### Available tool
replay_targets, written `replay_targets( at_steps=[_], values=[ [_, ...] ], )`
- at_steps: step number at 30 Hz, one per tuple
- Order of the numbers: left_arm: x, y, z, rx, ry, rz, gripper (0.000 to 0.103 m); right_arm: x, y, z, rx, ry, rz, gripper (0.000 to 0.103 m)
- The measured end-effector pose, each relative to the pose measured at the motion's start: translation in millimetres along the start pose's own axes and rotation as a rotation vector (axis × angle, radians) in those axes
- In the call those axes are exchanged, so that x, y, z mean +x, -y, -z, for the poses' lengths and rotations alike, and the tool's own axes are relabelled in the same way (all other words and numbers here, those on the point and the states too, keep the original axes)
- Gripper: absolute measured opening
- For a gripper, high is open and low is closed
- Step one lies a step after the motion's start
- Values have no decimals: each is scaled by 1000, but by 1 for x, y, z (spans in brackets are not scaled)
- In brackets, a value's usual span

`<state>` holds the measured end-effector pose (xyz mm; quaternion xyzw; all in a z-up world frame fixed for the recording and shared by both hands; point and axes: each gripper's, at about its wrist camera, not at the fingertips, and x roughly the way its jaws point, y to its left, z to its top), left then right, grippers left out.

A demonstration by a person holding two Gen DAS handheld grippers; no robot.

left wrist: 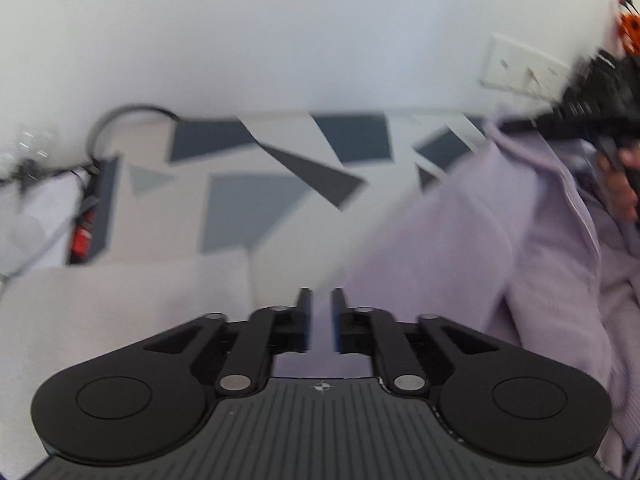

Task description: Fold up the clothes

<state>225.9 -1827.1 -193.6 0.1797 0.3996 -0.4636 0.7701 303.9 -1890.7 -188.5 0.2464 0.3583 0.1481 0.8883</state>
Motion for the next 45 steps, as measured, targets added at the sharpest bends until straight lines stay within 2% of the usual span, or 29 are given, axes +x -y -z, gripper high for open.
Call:
replay_targets(
  at_steps=[1, 5, 6, 7, 8, 11, 14, 17, 18, 19, 20, 21, 22, 25, 27, 31, 34, 36, 41, 45],
  values=[
    [2, 7, 5, 33, -13, 14, 38, 0, 2, 0, -2, -3, 3, 12],
    [3, 23, 15, 92, -10, 62, 42, 2, 12, 9, -1, -51, 37, 12],
    [1, 26, 15, 90, 3, 80, 52, 3, 14, 11, 2, -60, 43, 12],
    [-1, 28, 14, 98, 15, 92, 66, 2, 15, 13, 6, -58, 42, 12],
    [-1, 31, 13, 120, 23, 92, 70, 2, 16, 14, 11, -56, 42, 12],
    [10, 39, 9, 180, -11, 55, 71, 1, 19, 17, 25, -48, 39, 12],
    [22, 48, 8, 243, -52, 49, 70, 0, 22, 21, 39, -41, 36, 12],
    [25, 60, 10, 317, -57, 32, 64, -1, 25, 25, 53, -34, 34, 12],
    [26, 60, 9, 315, -60, 34, 56, -1, 26, 26, 58, -32, 33, 12],
    [26, 61, 9, 313, -62, 37, 40, -1, 27, 27, 62, -30, 32, 12],
    [26, 61, 8, 311, -65, 39, 36, -2, 28, 27, 66, -29, 31, 12],
    [27, 61, 8, 308, -67, 41, 27, -2, 28, 28, 71, -28, 30, 12],
    [27, 63, 8, 304, -62, 38, 9, -2, 29, 28, 75, -27, 29, 12],
    [24, 67, 15, 319, -36, -2, 6, -3, 31, 30, 87, -24, 26, 12],
    [16, 65, 16, 287, 3, -24, 5, -3, 32, 30, 95, -22, 24, 12],
    [-17, 48, 3, 138, 132, -37, 3, -12, 30, 26, 104, 5, 4, 12],
    [-37, 27, -7, 13, 197, -11, 3, -23, 28, 19, 125, 60, -60, 12],
    [-37, 20, -11, -15, 207, -30, 3, -25, 27, 13, 143, 85, -90, 12],
    [-19, 9, -24, 7, 204, -124, 3, -6, 10, -5, 58, 56, -40, 11],
    [7, -14, -36, -30, 194, -208, 3, 8, 1, -31, 15, 116, -18, 11]
  ],
)
